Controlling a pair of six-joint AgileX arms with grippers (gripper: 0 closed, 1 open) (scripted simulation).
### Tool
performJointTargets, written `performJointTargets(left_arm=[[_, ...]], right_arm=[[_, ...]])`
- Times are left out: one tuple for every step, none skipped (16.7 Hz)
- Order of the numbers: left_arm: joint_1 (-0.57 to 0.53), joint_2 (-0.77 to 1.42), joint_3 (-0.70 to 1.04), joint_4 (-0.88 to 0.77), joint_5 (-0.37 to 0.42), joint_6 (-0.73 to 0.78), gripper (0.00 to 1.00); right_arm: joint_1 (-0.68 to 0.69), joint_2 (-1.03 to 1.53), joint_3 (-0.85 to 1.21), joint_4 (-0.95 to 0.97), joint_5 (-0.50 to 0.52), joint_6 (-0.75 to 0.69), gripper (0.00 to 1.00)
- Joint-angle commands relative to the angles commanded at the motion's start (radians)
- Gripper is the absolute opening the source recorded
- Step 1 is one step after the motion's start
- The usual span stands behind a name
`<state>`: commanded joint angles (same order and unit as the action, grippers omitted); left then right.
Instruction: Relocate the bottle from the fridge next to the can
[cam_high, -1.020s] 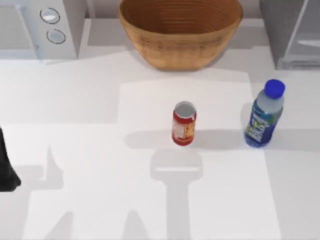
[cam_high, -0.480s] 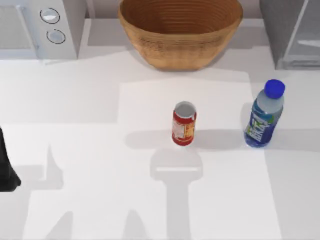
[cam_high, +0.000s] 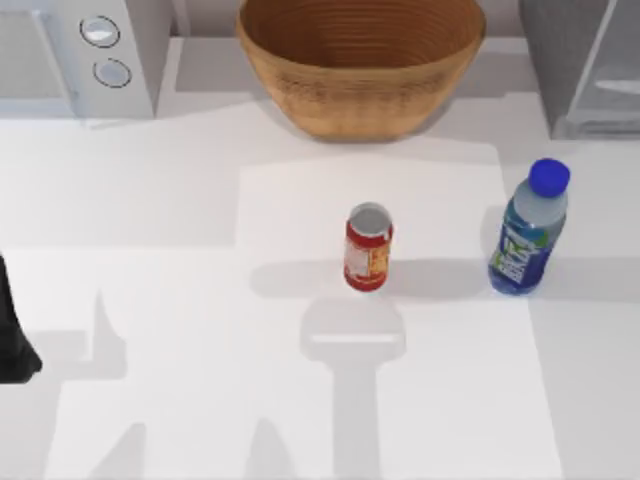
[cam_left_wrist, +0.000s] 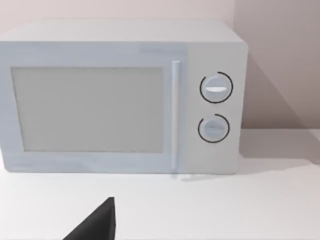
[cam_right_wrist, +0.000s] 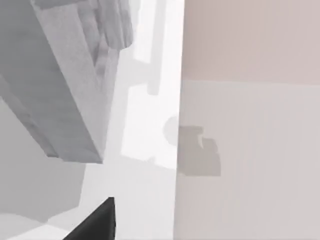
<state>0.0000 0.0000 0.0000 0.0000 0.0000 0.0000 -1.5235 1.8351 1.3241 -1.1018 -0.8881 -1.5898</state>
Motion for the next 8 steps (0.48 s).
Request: performJointTargets(left_arm=[[0.000, 0.000, 0.000, 0.000, 0.000, 0.000, 1.00], [0.000, 0.000, 0.000, 0.000, 0.000, 0.000, 1.00], [0.000, 0.000, 0.000, 0.000, 0.000, 0.000, 1.00], [0.000, 0.000, 0.000, 0.000, 0.000, 0.000, 1.00], [0.000, 0.000, 0.000, 0.000, 0.000, 0.000, 1.00], [0.000, 0.000, 0.000, 0.000, 0.000, 0.000, 1.00], [0.000, 0.000, 0.000, 0.000, 0.000, 0.000, 1.00], [0.000, 0.000, 0.000, 0.000, 0.000, 0.000, 1.00]], right_arm=[[0.054, 0.001, -0.001, 0.073, 0.011, 0.094, 1.00], [0.110, 0.002, -0.002, 0.147, 0.023, 0.191, 1.00], [0.167, 0.003, -0.004, 0.224, 0.035, 0.290, 1.00], [0.223, 0.003, -0.006, 0.301, 0.048, 0.388, 1.00], [0.278, 0.003, -0.008, 0.376, 0.061, 0.483, 1.00], [0.331, 0.003, -0.010, 0.450, 0.073, 0.574, 1.00], [0.381, 0.003, -0.013, 0.521, 0.085, 0.656, 1.00], [0.429, 0.002, -0.015, 0.586, 0.095, 0.730, 1.00]])
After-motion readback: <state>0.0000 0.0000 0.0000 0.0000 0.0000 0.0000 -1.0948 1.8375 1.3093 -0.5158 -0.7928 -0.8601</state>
